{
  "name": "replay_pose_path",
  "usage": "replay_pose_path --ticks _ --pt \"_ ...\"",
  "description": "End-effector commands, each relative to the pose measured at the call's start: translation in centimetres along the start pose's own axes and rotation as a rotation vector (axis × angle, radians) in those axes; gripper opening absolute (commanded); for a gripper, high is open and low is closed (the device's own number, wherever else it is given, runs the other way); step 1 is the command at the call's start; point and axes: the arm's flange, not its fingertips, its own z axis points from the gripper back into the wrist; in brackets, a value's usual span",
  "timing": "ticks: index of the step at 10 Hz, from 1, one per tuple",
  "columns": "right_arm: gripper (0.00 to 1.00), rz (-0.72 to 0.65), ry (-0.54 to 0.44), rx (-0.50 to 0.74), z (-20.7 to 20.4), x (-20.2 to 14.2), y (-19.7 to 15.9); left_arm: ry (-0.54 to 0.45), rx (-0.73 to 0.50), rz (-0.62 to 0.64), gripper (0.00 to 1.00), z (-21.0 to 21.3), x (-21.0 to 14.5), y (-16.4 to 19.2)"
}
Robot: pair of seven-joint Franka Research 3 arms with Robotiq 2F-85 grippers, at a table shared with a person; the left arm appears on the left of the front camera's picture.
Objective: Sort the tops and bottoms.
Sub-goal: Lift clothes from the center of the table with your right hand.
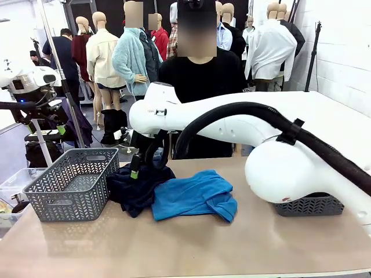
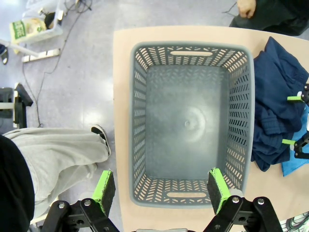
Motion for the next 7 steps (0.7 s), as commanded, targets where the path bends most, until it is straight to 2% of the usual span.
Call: replay_pose_path --ticks 1,3,7 --pt "1.0 -0.032 0.04 -0.021 -0.92 3.24 -1.96 -0.007 -0.011 0.014 1.0 0.14 0.14 0.2" --pt "1.0 -0.023 0.045 0.001 -1.63 3.08 -2.07 -0.007 -0.011 0.014 1.0 0.14 0.14 0.2" --pt "0.22 -0.005 0.048 -0.012 -1.11 2.58 -1.48 -0.007 -0.011 0.014 1.0 0.14 0.14 0.2"
